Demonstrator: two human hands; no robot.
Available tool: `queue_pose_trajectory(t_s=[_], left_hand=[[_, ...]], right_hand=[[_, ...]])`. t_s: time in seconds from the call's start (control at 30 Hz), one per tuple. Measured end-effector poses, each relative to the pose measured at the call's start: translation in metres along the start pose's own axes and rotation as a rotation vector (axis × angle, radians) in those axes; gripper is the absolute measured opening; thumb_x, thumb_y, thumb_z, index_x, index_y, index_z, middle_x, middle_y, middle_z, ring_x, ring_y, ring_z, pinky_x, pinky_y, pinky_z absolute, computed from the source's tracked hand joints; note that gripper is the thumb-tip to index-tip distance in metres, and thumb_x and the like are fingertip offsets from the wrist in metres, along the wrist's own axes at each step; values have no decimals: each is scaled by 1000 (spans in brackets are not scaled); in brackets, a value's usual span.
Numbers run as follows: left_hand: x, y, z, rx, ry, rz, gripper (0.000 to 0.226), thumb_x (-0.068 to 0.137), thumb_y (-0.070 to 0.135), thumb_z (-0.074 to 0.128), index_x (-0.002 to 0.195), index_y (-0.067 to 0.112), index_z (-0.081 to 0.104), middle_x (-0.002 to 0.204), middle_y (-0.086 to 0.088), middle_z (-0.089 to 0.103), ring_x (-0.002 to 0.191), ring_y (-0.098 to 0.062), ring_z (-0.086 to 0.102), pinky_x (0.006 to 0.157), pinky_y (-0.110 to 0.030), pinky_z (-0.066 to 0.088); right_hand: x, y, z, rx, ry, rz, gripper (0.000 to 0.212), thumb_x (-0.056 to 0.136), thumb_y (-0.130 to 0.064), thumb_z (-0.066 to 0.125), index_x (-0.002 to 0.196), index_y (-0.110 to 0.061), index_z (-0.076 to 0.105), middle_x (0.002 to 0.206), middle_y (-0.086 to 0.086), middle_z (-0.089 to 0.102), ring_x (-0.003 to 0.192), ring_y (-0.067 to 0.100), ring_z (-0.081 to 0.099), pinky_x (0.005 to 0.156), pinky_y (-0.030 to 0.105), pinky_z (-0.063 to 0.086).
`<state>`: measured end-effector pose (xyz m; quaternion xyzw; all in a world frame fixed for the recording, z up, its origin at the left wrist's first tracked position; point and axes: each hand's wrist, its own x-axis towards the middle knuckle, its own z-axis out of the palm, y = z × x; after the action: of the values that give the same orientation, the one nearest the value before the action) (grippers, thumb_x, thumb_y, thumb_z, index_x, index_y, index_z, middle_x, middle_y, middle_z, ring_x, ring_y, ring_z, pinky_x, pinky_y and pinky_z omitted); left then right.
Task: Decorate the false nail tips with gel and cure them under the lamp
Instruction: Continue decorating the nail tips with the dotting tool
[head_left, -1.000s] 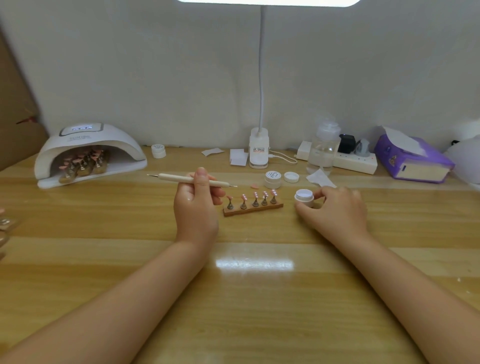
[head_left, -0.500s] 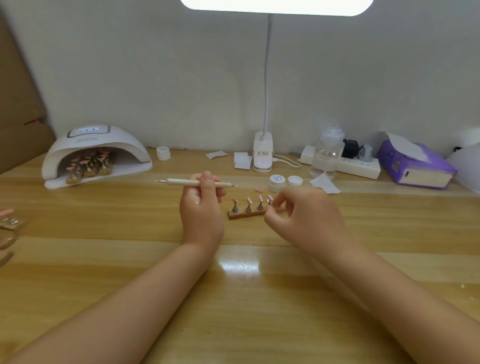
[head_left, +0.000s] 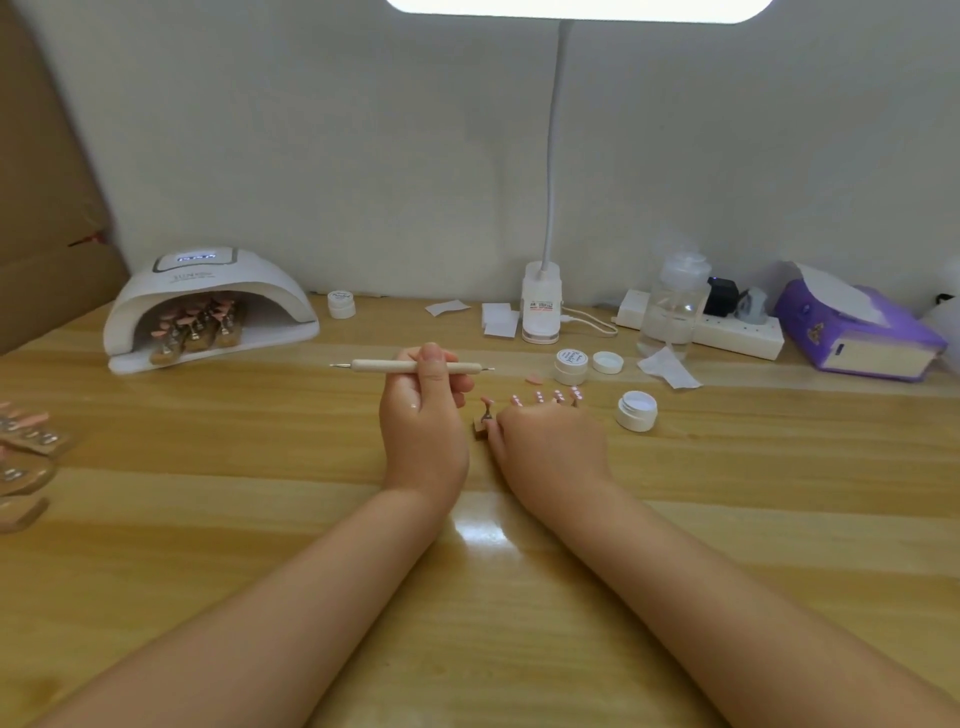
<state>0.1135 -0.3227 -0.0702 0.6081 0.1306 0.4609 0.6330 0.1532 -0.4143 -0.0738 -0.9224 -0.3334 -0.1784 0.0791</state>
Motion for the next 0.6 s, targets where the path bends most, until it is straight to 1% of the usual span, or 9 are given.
queue_pose_trajectory(t_s=[0.07,0.13,0.3,0.37,0.43,0.53,0.6], left_hand=[[-1,1,0,-1,0,-7,29,102,25,38,78,20,54,56,14,61,56,4,53,59,-10,44],[-1,1,0,4,-1,-8,29,102,26,38,78,20,53,56,14,61,56,3,52,59,-11,44],[-1,1,0,-1,27,-37,29,102,27,38,78,20,53,59,9,59,55,3,52,59,-11,44],[0,0,1,-15,49,-63,29,102,27,38,78,21,53,60,9,59,54,2,52,59,-12,45],[1,-1,2,-21,56,-83,29,102,28,38,78,20,53,59,9,59,54,2,52,59,-12,45],[3,-2,1,-35,64,-102,29,102,29,39,78,20,53,56,10,60,53,2,52,58,-12,45],[3,-3,1,-38,68,-102,29,102,29,38,78,21,53,55,11,60,53,2,52,58,-12,45]], right_hand=[[1,-1,2,-4,6,1,36,101,-31,31,104,-15,64,100,6,67,97,28,61,65,29,32],[1,0,3,6,10,20,37,101,-34,31,105,-17,64,99,5,67,96,27,61,64,29,31],[2,1,4,51,13,33,36,100,-37,33,105,-22,65,96,2,68,94,25,61,62,29,33],[3,2,4,75,23,41,36,100,-37,33,106,-23,65,97,2,68,96,25,61,65,30,37],[3,2,4,96,22,40,37,100,-37,33,102,-21,66,95,4,68,95,27,61,65,31,38],[4,1,5,110,37,18,38,101,-36,32,97,-19,66,91,3,68,89,26,62,61,29,34],[3,2,4,107,53,9,39,100,-36,32,89,-19,66,86,2,67,84,26,61,57,29,31]])
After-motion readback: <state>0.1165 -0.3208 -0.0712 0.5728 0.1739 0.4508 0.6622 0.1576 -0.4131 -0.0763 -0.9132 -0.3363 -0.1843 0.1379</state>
